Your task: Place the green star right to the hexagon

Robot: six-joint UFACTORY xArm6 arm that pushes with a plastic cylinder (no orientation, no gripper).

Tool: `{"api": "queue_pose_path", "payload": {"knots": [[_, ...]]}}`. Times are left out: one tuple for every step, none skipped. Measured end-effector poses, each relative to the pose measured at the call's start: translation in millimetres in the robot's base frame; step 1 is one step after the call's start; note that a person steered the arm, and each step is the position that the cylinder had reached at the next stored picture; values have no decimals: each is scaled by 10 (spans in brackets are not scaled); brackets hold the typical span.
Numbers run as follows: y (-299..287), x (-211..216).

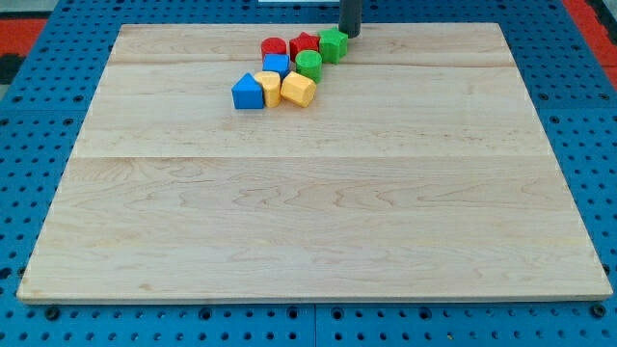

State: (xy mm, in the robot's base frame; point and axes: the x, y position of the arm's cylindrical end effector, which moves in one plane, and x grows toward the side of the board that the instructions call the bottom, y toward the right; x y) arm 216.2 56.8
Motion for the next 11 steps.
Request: {"api": "queue_pose_path", "payload": {"knots": [[96,197],[182,295],[105,114],[79,-227],[-202,117],[-143,448],[-97,644],[-53,913],[-27,1171],[-13,1391],[12,1478]]}}
